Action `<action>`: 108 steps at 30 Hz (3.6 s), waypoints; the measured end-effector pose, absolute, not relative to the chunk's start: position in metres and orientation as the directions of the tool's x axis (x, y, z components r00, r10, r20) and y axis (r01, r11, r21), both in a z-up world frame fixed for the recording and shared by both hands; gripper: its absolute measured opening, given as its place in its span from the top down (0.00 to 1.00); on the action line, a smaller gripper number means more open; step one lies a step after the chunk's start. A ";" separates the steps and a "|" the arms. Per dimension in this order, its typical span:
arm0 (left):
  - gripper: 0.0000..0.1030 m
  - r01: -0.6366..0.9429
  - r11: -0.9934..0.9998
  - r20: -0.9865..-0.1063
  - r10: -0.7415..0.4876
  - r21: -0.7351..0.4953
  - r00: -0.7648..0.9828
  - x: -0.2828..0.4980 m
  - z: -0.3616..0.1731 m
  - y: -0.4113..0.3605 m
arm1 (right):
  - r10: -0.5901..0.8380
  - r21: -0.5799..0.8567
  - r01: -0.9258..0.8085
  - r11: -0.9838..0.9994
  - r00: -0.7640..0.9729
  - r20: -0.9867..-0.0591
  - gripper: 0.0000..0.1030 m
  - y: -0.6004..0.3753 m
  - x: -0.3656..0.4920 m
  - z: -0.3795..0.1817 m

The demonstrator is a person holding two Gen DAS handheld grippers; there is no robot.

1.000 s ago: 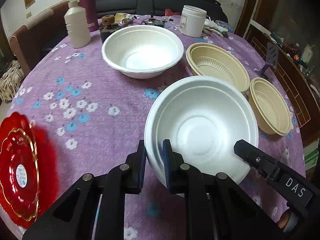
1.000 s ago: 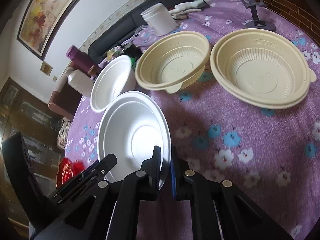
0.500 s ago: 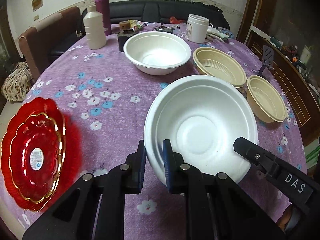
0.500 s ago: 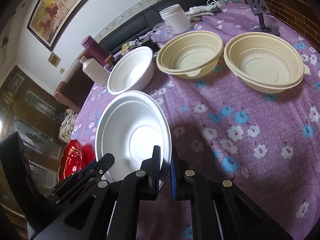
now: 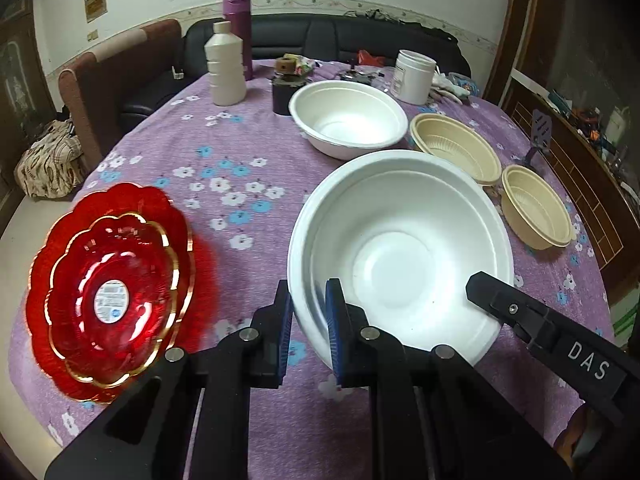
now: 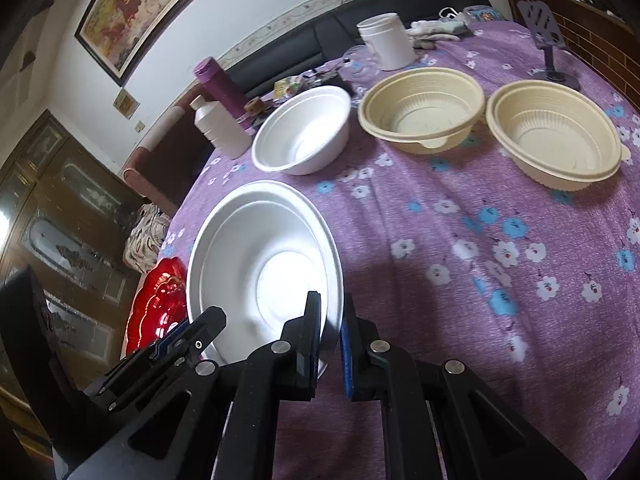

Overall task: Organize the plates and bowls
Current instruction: 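Lift the white foam bowl and carry it toward the red plate stack, then lower the held white foam bowl with both grippers onto the red plates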

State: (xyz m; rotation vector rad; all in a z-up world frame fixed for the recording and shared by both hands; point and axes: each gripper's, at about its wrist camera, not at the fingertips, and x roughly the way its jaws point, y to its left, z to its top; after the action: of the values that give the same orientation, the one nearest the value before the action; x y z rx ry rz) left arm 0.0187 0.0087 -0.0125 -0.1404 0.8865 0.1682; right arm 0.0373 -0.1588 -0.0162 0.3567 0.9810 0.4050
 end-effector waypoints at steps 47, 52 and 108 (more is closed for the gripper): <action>0.86 -0.489 0.868 -0.720 0.283 -0.090 0.634 -0.042 0.010 0.153 | 0.595 0.416 -0.451 0.790 0.396 -0.700 0.92 0.013 0.025 0.020; 0.86 -0.509 0.856 -0.733 0.288 -0.092 0.616 -0.046 0.002 0.166 | 0.590 0.401 -0.472 0.785 0.374 -0.715 0.92 0.030 0.023 0.013; 0.86 -0.559 0.827 -0.798 0.293 -0.066 0.527 -0.048 -0.034 0.198 | 0.476 0.236 -0.550 0.801 0.348 -0.807 0.90 0.088 0.014 -0.020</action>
State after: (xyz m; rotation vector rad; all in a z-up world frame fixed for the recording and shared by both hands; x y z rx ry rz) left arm -0.0475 0.1975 -0.0345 -0.3339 0.8781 0.5200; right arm 0.0144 0.0877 -0.0200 -0.0821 1.0166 0.6662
